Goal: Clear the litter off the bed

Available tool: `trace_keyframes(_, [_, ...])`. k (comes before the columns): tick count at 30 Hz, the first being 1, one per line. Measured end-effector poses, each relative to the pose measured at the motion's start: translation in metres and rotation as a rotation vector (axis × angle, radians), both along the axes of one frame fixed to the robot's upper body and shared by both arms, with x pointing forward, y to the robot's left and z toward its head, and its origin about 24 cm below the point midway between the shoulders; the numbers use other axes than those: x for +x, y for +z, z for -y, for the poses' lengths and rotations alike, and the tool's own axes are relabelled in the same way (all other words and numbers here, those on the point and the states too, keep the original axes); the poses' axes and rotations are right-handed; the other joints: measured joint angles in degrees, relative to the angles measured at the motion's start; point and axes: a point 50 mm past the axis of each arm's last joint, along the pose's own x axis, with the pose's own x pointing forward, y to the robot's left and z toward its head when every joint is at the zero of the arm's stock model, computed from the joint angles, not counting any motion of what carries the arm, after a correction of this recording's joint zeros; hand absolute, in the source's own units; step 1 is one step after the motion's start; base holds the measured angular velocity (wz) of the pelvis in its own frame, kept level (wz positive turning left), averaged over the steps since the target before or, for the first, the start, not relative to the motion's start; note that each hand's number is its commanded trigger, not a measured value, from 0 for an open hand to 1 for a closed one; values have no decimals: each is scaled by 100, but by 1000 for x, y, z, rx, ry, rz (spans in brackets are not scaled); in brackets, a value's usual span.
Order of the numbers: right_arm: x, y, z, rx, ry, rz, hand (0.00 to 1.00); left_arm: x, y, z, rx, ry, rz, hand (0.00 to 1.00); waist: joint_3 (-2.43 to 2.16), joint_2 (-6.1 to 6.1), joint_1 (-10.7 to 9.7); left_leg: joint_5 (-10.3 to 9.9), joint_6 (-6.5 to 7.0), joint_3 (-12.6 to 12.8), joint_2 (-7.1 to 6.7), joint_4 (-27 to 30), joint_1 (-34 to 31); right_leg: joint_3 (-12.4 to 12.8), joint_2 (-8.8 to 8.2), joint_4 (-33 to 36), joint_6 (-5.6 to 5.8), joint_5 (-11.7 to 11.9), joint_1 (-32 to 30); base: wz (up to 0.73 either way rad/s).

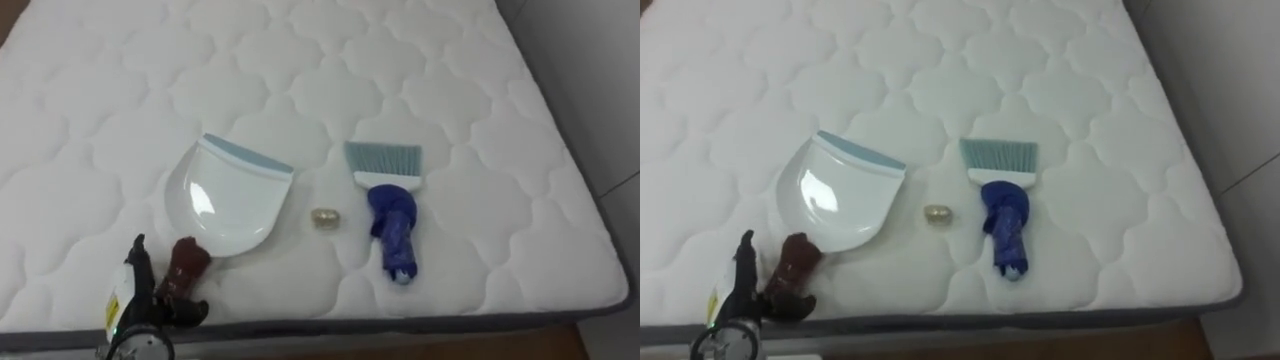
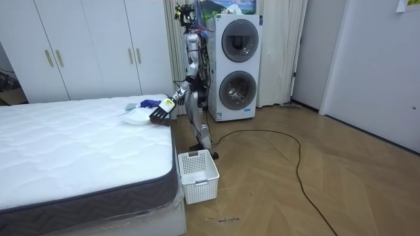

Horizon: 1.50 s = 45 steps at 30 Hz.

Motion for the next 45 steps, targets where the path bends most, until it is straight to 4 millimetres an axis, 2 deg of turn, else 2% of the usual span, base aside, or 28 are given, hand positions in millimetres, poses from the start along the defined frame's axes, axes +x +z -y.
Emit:
trace_keyframes(7, [16, 3, -1, -18, 11, 24, 0, 15, 6, 1, -36, 52, 39, 0, 30, 47, -8, 0, 0, -4, 31, 224, -404, 11, -8, 316, -34, 18, -450, -1])
trace_keyframes(11, [26, 6, 0, -38, 8, 48, 0, 22, 9, 1, -53, 71, 50, 0, 47, 62, -18, 2, 6, -6, 0, 480, -760, 2, -87, 622, -48, 9, -843, 0])
trace_keyframes(18, [35, 9, 2, -55, -11, 66, 0, 44, 24, 0, -34, 101, 121, 0, 146, 181, -9, -29, 56, -1, 7, 893, -1294, -42, -131, 853, -100, 41, -1266, 0])
trace_keyframes(23, [35, 9, 2, -55, -8, 66, 0, 48, 31, -8, 4, 129, 152, 0, 150, 211, -28, -30, 44, 23, 70, 1031, -1492, -53, -96, 878, -149, 74, -1442, -4])
trace_keyframes(29, [37, 10, 1, -45, 11, 68, 0, 54, 39, -18, 1, 188, 191, 0, 146, 202, -151, -24, 32, 105, 59, 1024, -1524, -44, -164, 1130, -186, 16, -1601, 0])
trace_keyframes(37, [40, 11, 0, -52, 43, 70, 0, 66, 48, -16, -23, 198, 230, 0, 145, 197, -252, -29, 25, 119, 56, 1097, -1545, -48, -184, 1194, -199, -48, -1622, 0])
trace_keyframes(45, [40, 11, 2, -52, 27, 72, 0, 77, 62, -24, -18, 202, 271, 0, 149, 202, -336, -105, 15, 140, 42, 1265, -1607, -49, -267, 1472, -225, -200, -1727, 1])
